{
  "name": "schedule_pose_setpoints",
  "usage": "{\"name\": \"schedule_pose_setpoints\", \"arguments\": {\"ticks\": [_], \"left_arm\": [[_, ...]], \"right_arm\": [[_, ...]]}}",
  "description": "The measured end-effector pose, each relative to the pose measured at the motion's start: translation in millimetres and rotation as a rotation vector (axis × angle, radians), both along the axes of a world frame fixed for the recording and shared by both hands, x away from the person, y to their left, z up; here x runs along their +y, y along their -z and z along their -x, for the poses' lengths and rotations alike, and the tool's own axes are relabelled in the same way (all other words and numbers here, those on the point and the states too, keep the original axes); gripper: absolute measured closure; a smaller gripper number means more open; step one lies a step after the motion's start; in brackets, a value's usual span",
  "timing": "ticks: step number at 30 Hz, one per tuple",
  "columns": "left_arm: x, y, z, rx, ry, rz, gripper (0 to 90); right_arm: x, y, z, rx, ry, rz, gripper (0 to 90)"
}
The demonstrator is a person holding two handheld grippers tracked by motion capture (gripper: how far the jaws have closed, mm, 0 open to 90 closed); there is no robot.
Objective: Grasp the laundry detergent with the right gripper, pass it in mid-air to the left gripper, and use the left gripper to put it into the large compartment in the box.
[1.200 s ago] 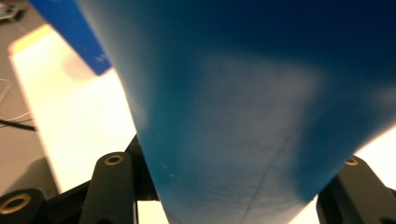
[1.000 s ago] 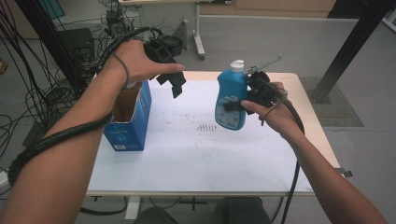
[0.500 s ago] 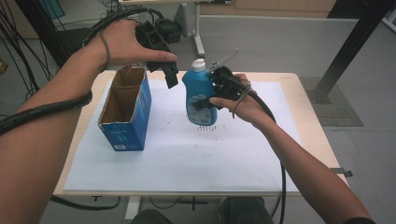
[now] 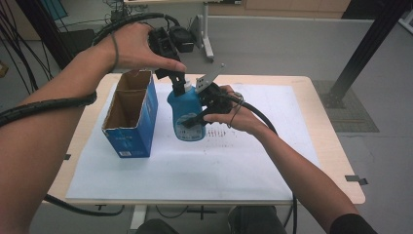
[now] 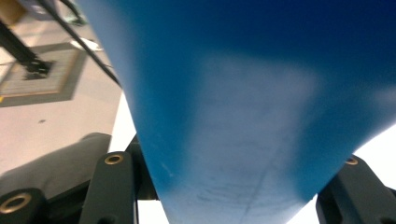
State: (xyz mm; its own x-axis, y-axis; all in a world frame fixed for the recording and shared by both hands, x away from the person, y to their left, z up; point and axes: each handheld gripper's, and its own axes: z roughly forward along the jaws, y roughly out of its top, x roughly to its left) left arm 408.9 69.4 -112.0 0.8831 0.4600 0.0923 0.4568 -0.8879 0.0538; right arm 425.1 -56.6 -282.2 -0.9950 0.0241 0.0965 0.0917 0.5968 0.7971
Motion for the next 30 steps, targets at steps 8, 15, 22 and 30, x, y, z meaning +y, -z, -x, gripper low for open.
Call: {"name": "schedule_pose_setpoints", "arguments": {"ticks": [8,15,22,30], "left_arm": [[-10.9,17.2,5.7,0.055,0.05,-0.023,4.8],[-17.3,21.6,2.7,0.101,0.078,-0.011,4.8],[-18.3,23.6,3.3,0.106,0.093,0.006,4.7],[-20.7,27.7,8.4,0.106,0.112,0.011,4.7]], "right_arm": [[-2.0,1.5,5.1,0.0,-0.048,-0.034,44.2],[-3.3,-5.7,14.4,-0.024,-0.086,-0.054,44.2],[-3.6,-8.4,18.3,-0.031,-0.104,-0.062,44.1],[-5.4,-11.0,21.9,-0.054,-0.112,-0.061,44.0]]}}
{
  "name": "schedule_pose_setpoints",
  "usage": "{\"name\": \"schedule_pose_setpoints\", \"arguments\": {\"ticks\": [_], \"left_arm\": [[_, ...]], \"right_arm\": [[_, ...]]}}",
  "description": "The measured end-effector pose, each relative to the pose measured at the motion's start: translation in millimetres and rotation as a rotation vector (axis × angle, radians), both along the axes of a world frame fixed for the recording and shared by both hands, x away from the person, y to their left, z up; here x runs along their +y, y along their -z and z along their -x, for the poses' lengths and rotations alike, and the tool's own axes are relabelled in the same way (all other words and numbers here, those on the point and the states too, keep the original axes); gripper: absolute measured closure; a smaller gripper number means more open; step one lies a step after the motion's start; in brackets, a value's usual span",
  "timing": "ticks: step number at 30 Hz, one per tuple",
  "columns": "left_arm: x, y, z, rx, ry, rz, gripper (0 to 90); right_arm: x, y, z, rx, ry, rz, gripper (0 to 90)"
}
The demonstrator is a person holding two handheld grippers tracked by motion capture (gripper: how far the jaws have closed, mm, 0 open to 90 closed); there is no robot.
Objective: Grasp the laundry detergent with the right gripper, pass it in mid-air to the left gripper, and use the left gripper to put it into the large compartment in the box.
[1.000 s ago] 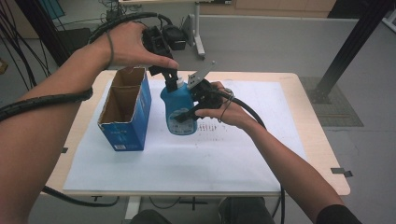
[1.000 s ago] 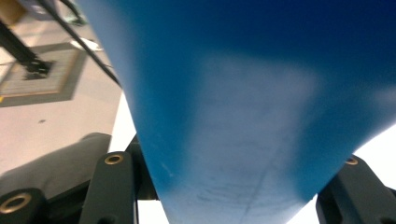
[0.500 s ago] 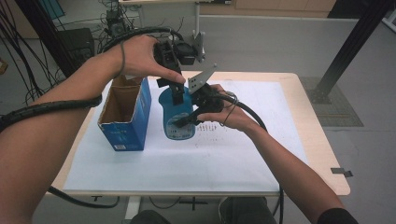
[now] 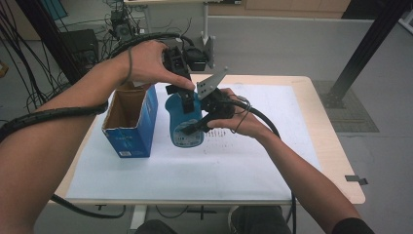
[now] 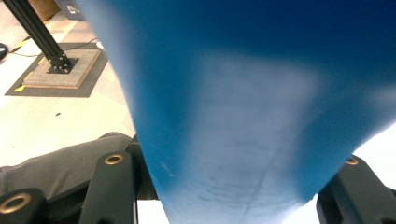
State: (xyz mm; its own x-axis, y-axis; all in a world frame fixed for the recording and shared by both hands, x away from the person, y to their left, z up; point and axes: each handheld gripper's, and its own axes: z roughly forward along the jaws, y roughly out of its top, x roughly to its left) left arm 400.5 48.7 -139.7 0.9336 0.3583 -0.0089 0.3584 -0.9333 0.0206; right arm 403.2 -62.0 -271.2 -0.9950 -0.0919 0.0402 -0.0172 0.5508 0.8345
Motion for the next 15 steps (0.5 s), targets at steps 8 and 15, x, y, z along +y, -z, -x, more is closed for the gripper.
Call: {"name": "schedule_pose_setpoints", "arguments": {"ticks": [8,15], "left_arm": [[-2.0,0.4,4.8,0.007,0.013,-0.003,4.7],[-3.9,0.0,8.5,0.005,0.025,-0.006,4.7]], "right_arm": [[-2.2,-1.5,4.5,-0.011,-0.003,0.008,44.1],[-4.6,-1.8,6.4,-0.004,0.01,-0.004,44.0]]}}
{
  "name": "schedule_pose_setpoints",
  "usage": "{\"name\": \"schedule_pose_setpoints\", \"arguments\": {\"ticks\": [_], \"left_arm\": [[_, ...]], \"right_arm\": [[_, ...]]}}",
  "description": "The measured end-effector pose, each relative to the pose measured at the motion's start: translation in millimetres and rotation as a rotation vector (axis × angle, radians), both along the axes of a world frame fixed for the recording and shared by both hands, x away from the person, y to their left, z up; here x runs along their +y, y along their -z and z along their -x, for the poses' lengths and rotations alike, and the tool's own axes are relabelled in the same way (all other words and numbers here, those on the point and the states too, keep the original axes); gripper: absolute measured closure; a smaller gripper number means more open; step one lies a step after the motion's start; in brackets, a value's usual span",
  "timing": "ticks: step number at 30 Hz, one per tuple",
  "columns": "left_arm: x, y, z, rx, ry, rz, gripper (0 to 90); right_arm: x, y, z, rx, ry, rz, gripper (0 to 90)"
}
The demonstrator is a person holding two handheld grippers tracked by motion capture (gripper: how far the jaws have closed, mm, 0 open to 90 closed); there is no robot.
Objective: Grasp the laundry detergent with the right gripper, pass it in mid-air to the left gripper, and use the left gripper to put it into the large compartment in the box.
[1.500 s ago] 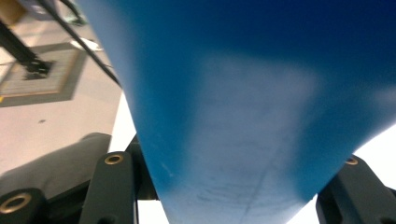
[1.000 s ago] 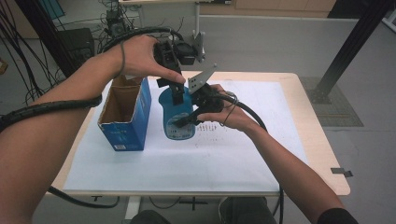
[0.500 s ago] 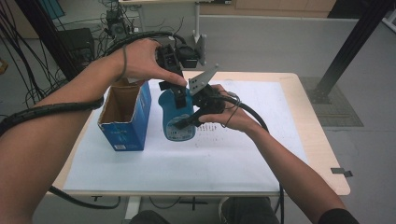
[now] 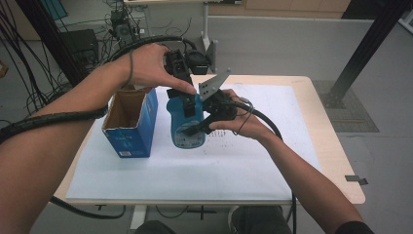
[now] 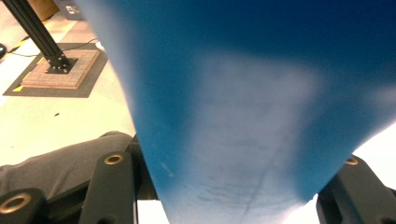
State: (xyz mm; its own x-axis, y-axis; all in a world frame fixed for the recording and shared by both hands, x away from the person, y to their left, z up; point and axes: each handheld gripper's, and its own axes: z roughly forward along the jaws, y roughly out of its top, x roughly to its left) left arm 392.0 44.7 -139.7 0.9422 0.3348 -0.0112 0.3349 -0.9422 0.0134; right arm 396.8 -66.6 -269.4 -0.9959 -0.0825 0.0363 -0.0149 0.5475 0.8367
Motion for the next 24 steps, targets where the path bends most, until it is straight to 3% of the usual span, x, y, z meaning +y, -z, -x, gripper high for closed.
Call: {"name": "schedule_pose_setpoints", "arguments": {"ticks": [5,24], "left_arm": [[0.4,1.3,0.8,-0.004,0.009,0.014,4.7],[-9.9,8.1,-0.6,0.007,0.026,-0.007,4.8]], "right_arm": [[-2.1,0.2,0.4,0.002,0.003,-0.008,44.1],[-5.8,-3.1,-1.7,-0.009,-0.004,-0.048,44.0]]}}
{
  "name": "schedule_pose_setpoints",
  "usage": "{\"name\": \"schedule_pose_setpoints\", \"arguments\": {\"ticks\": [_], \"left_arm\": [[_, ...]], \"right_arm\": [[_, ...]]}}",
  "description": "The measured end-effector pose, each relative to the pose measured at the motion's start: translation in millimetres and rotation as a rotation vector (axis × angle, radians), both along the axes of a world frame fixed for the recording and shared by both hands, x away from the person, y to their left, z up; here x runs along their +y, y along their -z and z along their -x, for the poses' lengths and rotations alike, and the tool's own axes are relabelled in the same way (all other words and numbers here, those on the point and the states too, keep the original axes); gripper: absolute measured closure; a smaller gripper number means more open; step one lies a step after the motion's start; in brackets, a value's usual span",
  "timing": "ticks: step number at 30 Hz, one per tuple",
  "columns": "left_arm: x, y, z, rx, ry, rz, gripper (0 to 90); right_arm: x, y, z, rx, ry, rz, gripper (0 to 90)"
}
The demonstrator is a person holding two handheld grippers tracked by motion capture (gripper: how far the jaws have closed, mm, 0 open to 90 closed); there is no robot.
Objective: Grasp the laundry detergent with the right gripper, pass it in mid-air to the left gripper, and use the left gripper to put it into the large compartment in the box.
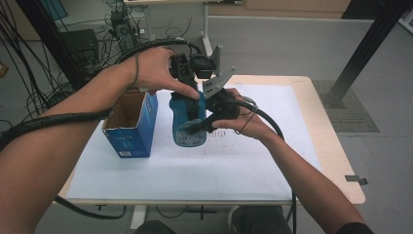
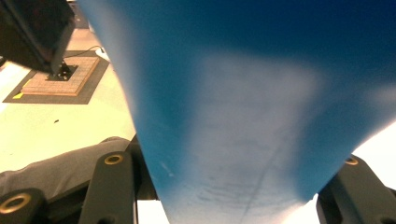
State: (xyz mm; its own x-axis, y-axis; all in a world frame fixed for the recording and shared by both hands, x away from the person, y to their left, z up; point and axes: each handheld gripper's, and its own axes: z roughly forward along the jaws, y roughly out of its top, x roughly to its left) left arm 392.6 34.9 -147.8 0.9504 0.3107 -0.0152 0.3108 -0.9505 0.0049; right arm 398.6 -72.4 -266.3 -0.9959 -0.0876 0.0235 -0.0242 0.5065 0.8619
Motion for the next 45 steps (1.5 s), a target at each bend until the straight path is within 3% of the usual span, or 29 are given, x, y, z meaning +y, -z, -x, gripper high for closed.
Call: {"name": "schedule_pose_setpoints", "arguments": {"ticks": [45], "left_arm": [[-3.9,-2.1,2.7,-0.005,0.013,-0.004,4.8]], "right_arm": [[1.1,-0.9,2.4,0.01,0.009,0.005,44.1]]}}
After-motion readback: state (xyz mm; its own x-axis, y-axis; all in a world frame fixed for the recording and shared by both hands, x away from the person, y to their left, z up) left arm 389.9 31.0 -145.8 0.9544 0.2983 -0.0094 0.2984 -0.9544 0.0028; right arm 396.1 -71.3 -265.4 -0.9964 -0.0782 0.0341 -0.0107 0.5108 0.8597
